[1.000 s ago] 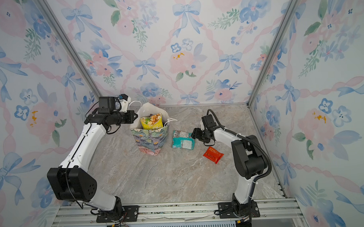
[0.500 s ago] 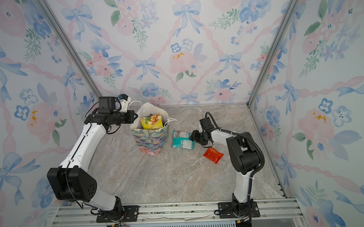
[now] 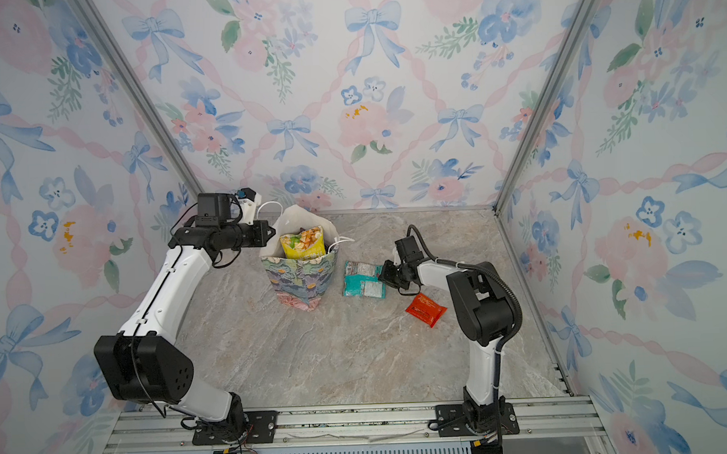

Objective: Place the snacks into the paper bag
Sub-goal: 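Close the right gripper on the teal FOX'S bag's edge, then lift the teal FOX'S bag with the right gripper over the paper bag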

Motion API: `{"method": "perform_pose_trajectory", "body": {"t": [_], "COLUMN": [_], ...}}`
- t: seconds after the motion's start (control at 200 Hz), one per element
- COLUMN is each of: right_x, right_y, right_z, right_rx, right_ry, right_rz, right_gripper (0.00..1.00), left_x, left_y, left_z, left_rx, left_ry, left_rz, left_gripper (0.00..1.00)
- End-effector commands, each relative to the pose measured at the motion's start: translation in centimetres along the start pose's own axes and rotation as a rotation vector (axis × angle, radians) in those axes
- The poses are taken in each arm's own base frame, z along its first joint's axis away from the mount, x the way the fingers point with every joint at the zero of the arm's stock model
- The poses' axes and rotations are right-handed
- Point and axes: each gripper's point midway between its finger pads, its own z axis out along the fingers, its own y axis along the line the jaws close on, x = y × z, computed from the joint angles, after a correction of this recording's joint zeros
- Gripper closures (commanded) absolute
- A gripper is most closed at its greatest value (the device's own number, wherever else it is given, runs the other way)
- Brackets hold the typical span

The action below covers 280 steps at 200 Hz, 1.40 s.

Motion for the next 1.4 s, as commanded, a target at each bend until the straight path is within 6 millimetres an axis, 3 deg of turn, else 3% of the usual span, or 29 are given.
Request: {"method": "perform_pose_trajectory", "body": {"t": [0.0,0.185,0.82,0.835,0.885,1.135,1.385,1.395], "right_x": [0.2,-1.5,-4.3,-4.5,-4.8,-6.6,-8.4,-8.5], "right_y": [0.1,1.9,12.0,12.6,13.3,16.0,20.4,20.3], "right_z": [-0.8,-4.0,-14.6,-15.8,-16.8,-20.6,-24.3,-23.6], "right_rx": [0.029,0.059,0.045,0.036,0.043,0.08,0.046,0.052], "right_ry": [-0.008,-0.075,-0.226,-0.249,-0.27,-0.364,-0.475,-0.464], "right_rz": [-0.032,-0.142,-0.487,-0.499,-0.526,-0.626,-0.698,-0.697], "right_gripper": [0.91,1.0,1.0,1.0,1.0,1.0,1.0,1.0], "left_x": [1.0,0.9,0.9,0.8,0.8,0.8,0.8,0.8], "left_y": [0.3,0.3,0.2,0.2,0.2,0.0,0.1,0.0], "left_z": [0.1,0.0,-0.1,-0.1,-0.2,-0.2,-0.1,-0.1], "left_rx": [-0.007,-0.009,-0.005,-0.005,-0.005,0.0,0.0,0.0], "left_ry": [0.028,0.027,0.023,0.023,0.021,0.021,0.022,0.022], "left_rz": [0.007,0.008,0.009,0.01,0.009,0.01,0.009,0.009], "left_gripper": [1.0,1.0,1.0,1.0,1.0,1.0,1.0,1.0]}}
